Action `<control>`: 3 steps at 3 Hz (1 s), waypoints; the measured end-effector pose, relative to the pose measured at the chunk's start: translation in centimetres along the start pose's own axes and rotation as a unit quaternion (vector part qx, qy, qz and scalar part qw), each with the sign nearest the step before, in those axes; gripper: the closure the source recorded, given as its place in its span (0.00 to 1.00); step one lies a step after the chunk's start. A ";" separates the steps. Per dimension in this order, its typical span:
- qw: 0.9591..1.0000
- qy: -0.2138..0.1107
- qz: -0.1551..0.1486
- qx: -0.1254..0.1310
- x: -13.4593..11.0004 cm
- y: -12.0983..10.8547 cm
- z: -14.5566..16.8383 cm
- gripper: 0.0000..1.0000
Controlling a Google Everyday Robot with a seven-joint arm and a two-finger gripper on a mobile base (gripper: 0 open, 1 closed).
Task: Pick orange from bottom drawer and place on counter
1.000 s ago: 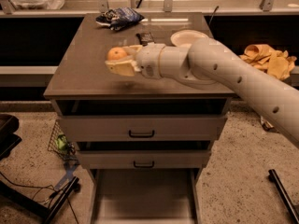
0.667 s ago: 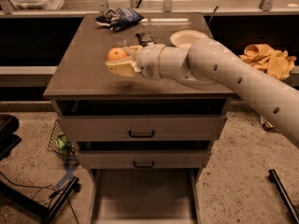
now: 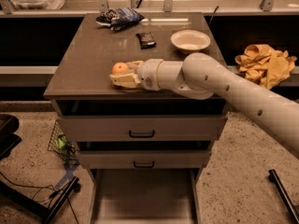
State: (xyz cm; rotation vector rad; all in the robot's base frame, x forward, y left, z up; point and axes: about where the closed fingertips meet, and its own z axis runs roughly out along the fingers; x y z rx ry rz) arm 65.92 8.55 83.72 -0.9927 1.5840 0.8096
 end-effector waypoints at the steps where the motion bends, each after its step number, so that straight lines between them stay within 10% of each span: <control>1: 1.000 0.000 0.000 0.000 0.0 0.0 0.0 1.00; 3: 1.000 0.000 -0.001 -0.004 -0.1 0.4 0.4 0.59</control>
Offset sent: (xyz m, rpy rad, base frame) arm 0.0000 0.0000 0.0000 0.0000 0.0000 0.0000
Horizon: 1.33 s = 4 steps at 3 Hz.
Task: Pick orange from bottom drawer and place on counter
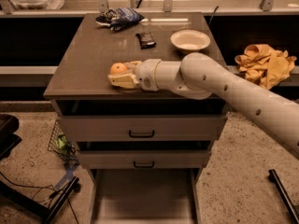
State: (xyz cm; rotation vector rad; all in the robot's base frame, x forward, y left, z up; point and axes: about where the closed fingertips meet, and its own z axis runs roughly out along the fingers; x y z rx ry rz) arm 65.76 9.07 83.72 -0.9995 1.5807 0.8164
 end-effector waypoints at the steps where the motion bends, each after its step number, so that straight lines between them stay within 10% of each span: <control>1: 1.000 0.000 0.000 -0.003 -0.1 0.2 0.3 0.28; 2: 1.000 0.000 -0.001 -0.005 -0.1 0.4 0.4 0.04; 4: 1.000 0.000 -0.001 -0.006 -0.1 0.5 0.5 0.00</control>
Offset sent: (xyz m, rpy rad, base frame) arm -0.0007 0.0023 0.0000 0.0003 0.0002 0.0039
